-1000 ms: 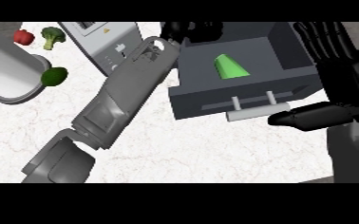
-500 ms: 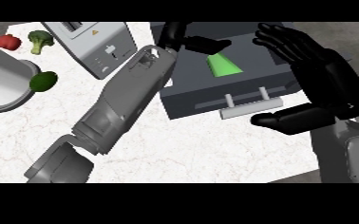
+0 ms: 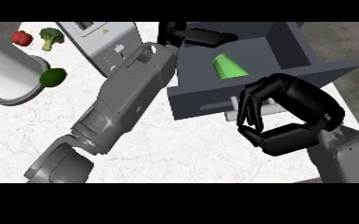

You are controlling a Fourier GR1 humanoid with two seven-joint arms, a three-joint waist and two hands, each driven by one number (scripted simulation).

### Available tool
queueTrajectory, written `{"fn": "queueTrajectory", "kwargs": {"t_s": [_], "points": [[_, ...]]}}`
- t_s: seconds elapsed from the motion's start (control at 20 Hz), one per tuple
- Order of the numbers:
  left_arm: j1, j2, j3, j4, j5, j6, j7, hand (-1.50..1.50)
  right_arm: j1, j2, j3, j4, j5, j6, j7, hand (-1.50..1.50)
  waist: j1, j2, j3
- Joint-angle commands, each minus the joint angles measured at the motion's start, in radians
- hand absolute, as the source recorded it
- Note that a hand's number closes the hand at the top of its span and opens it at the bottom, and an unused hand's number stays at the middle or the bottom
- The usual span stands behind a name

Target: Pick up the cup, place it into the drawer and close the drawer

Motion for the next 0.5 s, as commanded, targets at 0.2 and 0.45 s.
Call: {"fn": "queueTrajectory", "kwargs": {"t_s": [0.2, 0.45], "points": [[0.006, 0.0, 0.004, 0.015, 0.063, 0.032, -0.05, -1.5, 0.037, -0.105, 0.09, -0.032, 0.35, -0.002, -0.022, -1.5, 0.092, -0.018, 0.002], [0.043, 0.0, 0.027, -0.009, 0.091, -0.001, -0.094, -1.5, 0.118, -0.074, 0.164, 0.115, 0.565, -0.12, -0.111, -1.5, 0.142, -0.023, 0.002]]}}
